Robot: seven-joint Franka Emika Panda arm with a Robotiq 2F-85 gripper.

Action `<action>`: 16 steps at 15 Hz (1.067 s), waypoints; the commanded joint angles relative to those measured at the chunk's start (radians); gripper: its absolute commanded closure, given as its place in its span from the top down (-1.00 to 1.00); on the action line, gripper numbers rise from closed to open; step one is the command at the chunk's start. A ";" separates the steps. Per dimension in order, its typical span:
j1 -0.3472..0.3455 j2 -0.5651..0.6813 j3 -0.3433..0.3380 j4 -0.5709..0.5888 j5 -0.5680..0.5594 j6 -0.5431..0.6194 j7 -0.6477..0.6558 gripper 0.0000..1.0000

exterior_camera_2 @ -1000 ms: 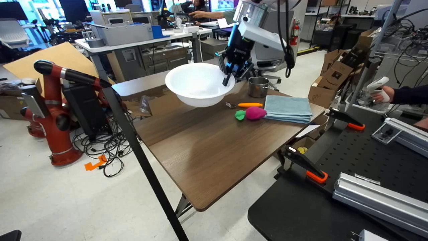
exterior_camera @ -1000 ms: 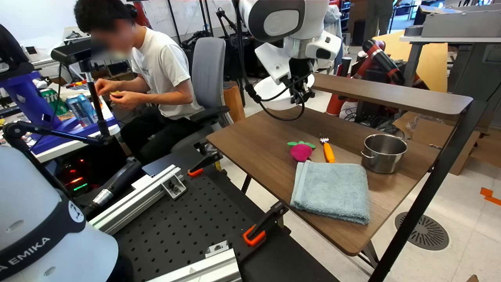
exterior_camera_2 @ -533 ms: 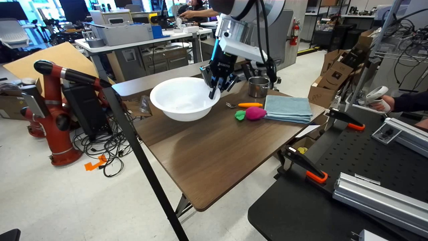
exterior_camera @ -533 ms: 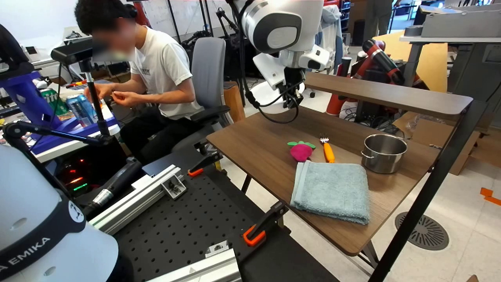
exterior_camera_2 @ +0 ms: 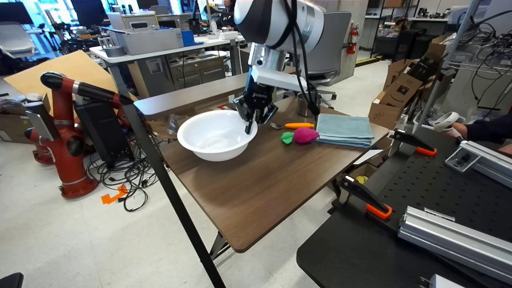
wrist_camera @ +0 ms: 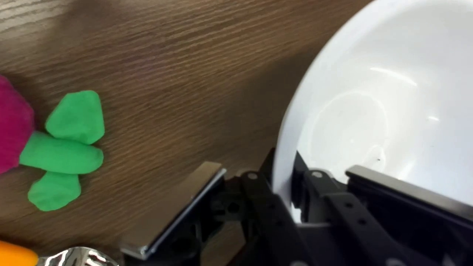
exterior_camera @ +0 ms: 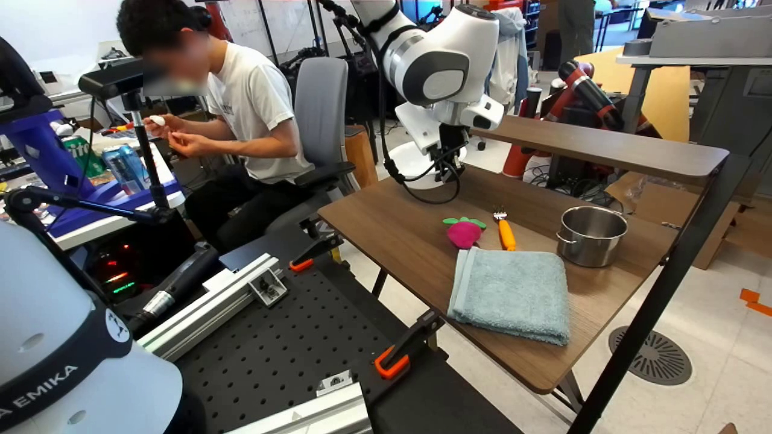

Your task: Move the white bowl backwards

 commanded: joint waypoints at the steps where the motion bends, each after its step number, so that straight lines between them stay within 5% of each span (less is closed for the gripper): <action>1: 0.023 0.057 -0.018 0.096 -0.042 -0.055 0.061 -0.96; 16: 0.052 0.176 -0.036 0.266 -0.064 -0.141 0.142 -0.96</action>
